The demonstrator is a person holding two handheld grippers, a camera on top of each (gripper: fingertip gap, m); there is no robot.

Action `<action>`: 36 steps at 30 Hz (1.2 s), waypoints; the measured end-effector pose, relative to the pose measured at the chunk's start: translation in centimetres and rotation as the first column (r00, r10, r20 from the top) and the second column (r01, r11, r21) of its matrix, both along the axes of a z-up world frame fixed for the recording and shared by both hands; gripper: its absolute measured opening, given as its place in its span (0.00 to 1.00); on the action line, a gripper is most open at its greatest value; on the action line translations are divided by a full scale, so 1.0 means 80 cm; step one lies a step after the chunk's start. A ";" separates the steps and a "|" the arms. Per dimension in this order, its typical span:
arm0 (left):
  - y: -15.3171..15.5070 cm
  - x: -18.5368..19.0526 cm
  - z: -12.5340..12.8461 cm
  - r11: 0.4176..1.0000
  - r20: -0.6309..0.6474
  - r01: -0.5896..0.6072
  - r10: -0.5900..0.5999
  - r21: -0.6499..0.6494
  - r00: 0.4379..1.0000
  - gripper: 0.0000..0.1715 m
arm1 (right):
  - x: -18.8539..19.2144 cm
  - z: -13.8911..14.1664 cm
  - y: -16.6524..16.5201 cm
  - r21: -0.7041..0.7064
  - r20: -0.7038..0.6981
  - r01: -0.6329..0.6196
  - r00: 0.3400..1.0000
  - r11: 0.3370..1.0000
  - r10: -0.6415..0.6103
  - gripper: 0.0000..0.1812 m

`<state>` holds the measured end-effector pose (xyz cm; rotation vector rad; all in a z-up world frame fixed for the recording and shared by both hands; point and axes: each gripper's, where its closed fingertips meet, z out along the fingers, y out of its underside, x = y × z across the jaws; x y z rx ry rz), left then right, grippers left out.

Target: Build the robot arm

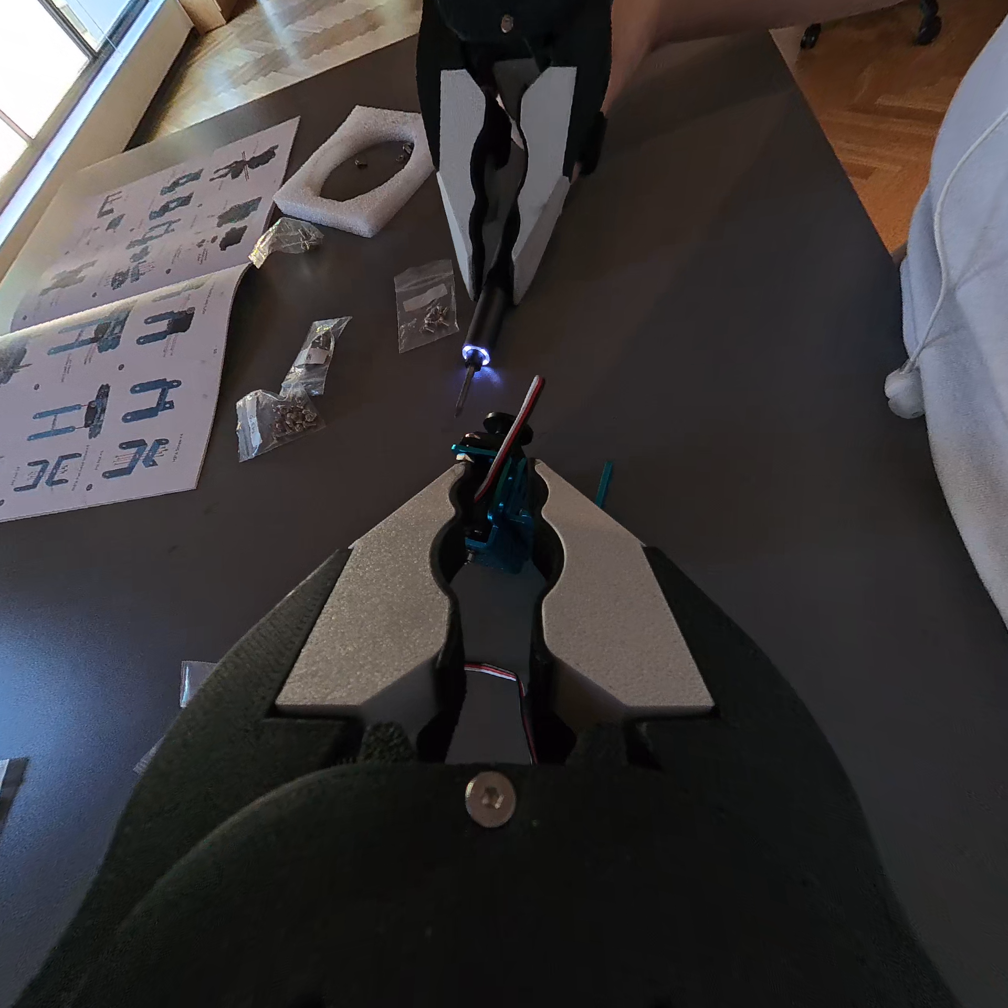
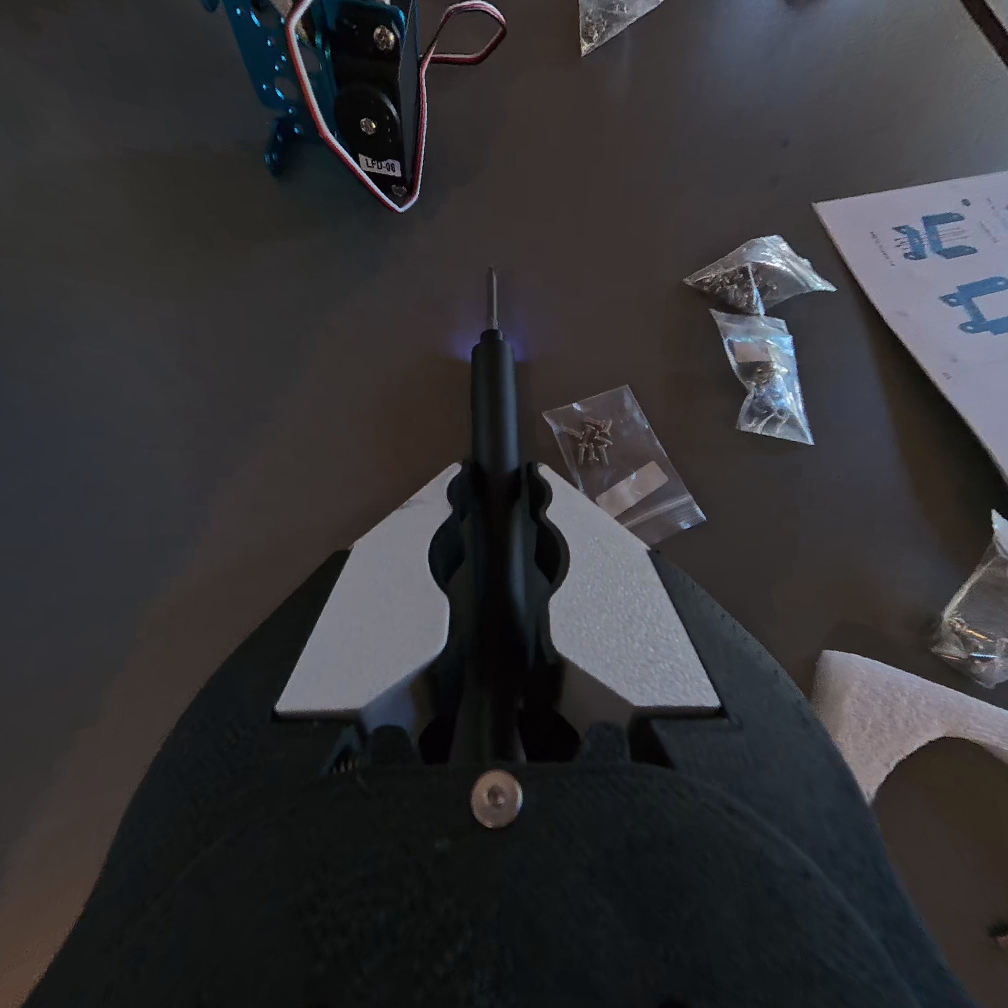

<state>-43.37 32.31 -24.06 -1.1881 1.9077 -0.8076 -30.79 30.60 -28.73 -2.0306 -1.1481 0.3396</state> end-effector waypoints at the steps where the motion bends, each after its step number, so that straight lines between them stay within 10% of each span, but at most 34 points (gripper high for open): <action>1: 0.000 0.000 0.000 1.000 0.000 0.000 0.000 -0.001 1.000 0.10 | -0.001 0.000 0.001 0.012 0.011 -0.001 1.000 1.000 0.001 0.12; 36: 0.000 0.000 0.000 1.000 0.001 0.002 -0.002 -0.007 1.000 0.11 | -0.004 0.005 0.001 0.122 0.087 -0.043 0.996 0.992 0.033 0.10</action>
